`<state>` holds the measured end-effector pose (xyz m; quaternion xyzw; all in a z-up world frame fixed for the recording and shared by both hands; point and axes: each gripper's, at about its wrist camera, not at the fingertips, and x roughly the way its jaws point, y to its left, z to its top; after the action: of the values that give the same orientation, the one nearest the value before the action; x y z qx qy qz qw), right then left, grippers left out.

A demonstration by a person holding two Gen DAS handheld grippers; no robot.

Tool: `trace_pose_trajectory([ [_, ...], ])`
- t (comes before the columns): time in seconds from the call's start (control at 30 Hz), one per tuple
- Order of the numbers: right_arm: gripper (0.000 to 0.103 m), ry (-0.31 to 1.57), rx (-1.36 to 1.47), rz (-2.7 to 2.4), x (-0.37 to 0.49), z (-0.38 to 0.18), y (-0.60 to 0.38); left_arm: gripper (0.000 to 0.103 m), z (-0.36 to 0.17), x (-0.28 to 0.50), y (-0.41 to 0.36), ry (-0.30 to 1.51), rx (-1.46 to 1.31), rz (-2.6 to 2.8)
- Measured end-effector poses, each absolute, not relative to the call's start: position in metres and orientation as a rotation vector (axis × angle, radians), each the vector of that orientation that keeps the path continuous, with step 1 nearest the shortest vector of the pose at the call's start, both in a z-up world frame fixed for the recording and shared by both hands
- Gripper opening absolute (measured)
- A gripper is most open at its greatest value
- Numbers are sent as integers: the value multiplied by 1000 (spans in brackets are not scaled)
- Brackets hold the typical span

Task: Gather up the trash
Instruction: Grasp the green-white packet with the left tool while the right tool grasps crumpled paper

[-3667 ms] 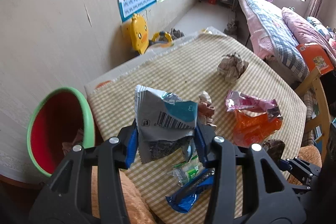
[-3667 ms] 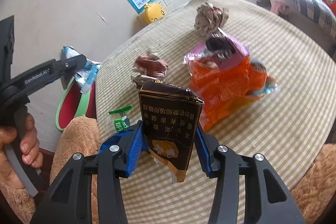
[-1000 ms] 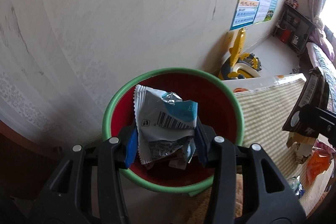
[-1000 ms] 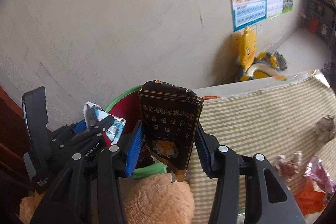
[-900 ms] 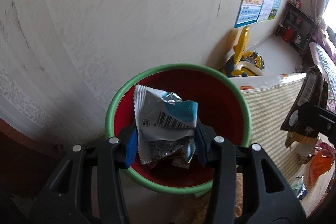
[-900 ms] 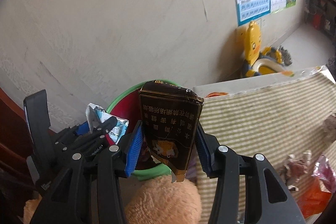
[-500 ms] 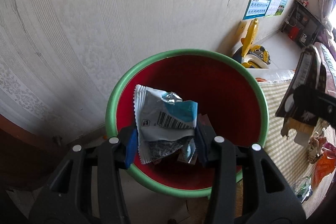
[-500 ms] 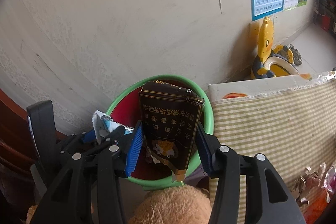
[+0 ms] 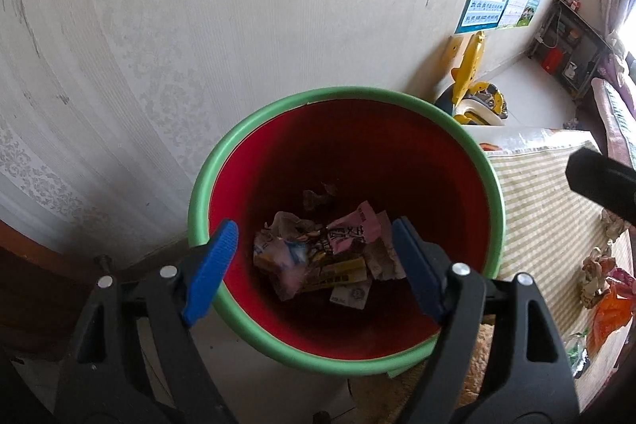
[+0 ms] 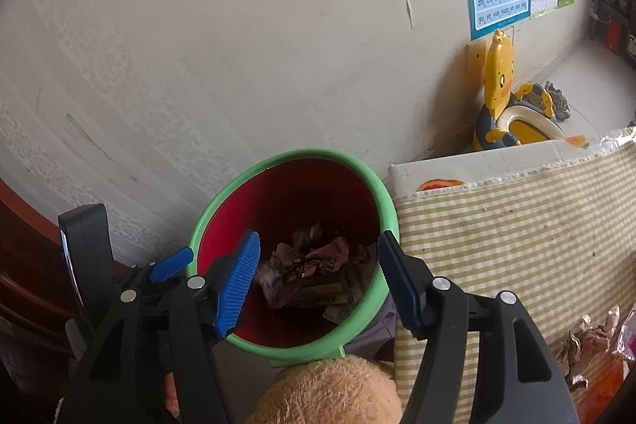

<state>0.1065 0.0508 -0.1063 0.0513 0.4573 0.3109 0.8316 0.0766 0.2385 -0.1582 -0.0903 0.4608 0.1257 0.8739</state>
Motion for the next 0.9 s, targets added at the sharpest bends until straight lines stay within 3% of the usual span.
trace_pose_trajectory([
  [0.43,62,960,125,387,81,-118,-72,77,-134,64,168,934,-114,104],
  [0.53,68,990,133,263,84,-132,-112,77,-130,61,141,932,-84,37],
  [0.9,69,1149,233,146,103,-198,-161,77,-141,35,42,1021,7,-224],
])
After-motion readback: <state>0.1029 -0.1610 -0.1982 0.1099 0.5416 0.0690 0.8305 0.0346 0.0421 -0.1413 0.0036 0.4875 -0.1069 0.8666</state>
